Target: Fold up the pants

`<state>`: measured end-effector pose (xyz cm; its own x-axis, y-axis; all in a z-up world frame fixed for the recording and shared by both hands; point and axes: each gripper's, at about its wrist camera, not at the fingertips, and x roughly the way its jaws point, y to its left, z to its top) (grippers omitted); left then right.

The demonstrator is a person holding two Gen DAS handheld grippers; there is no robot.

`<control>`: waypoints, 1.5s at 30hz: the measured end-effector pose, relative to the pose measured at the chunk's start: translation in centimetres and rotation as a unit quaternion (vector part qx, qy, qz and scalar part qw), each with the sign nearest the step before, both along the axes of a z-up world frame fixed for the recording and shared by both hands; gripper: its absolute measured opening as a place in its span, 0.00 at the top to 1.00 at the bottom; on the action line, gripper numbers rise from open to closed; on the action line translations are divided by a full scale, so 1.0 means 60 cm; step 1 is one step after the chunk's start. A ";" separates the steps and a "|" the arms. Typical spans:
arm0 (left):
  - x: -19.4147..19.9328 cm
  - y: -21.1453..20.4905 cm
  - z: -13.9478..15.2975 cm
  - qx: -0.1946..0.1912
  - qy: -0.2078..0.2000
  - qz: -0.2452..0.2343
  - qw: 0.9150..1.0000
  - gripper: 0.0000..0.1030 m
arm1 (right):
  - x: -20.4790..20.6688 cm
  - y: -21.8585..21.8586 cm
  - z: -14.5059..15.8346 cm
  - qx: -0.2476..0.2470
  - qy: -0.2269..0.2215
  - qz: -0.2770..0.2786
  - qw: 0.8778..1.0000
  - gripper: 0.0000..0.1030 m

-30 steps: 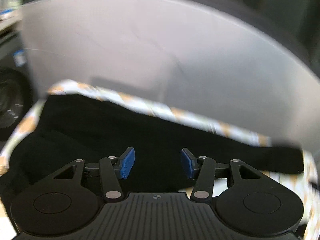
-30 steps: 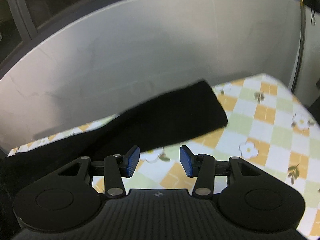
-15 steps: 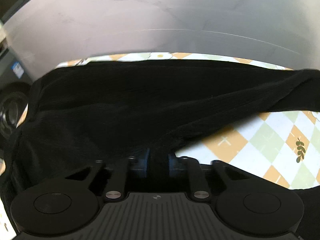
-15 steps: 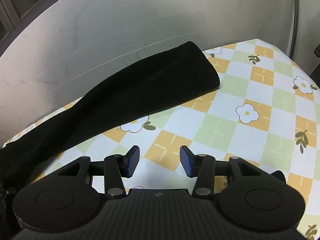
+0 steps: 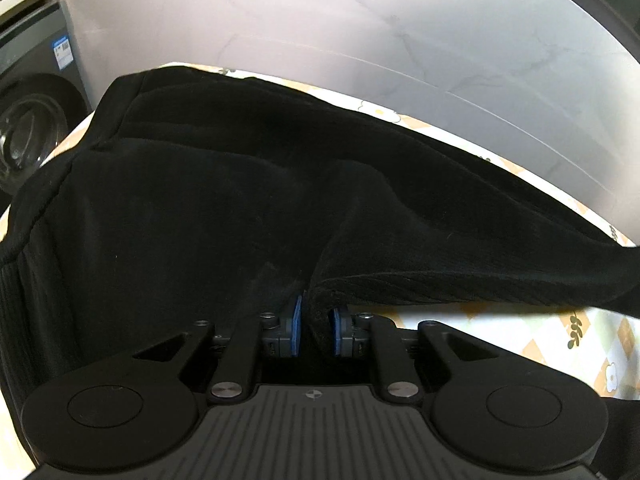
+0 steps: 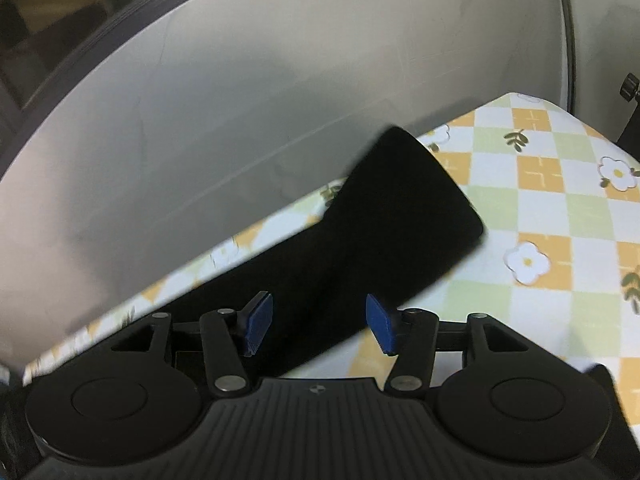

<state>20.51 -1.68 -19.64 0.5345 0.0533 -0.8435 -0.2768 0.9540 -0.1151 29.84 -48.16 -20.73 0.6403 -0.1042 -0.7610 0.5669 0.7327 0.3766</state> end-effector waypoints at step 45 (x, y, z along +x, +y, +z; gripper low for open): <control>0.076 0.043 0.016 -0.057 0.034 0.127 0.990 0.87 | -0.047 -0.143 0.155 -0.087 -0.186 -0.070 0.976 0.85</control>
